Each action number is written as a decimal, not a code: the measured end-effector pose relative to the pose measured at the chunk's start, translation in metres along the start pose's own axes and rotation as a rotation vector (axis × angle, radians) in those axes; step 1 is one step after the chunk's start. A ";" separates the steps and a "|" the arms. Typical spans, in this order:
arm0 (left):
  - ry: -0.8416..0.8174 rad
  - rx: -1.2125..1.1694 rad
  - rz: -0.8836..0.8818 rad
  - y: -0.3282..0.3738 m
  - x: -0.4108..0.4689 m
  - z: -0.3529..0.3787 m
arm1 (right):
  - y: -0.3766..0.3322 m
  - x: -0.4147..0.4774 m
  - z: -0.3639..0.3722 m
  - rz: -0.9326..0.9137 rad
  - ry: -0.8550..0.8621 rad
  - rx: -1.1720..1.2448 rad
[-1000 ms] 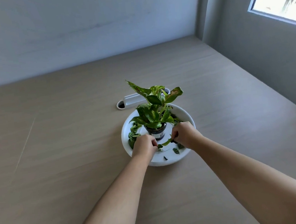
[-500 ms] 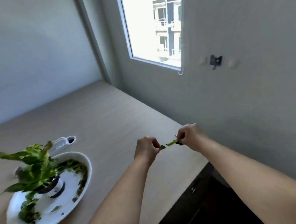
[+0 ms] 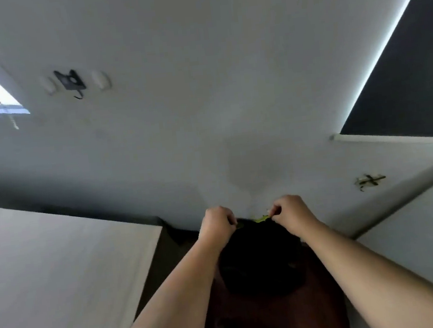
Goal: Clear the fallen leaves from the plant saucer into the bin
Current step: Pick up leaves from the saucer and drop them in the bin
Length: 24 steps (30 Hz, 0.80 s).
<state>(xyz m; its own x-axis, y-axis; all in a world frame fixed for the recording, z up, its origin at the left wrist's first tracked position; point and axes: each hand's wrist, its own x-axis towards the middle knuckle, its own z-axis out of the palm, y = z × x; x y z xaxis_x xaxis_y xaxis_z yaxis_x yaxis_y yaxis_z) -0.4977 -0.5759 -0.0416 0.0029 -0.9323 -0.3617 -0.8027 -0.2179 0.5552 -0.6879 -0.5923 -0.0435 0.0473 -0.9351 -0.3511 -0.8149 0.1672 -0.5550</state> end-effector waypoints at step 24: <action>-0.233 0.135 -0.078 -0.041 0.096 0.083 | 0.071 0.063 0.077 0.164 -0.102 -0.027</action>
<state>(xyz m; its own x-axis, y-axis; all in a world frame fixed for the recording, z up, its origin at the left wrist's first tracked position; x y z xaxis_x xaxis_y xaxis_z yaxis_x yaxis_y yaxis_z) -0.5143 -0.6323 -0.1610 -0.0570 -0.8191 -0.5709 -0.8778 -0.2313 0.4195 -0.6988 -0.6155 -0.1631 -0.0302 -0.8593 -0.5106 -0.8318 0.3049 -0.4639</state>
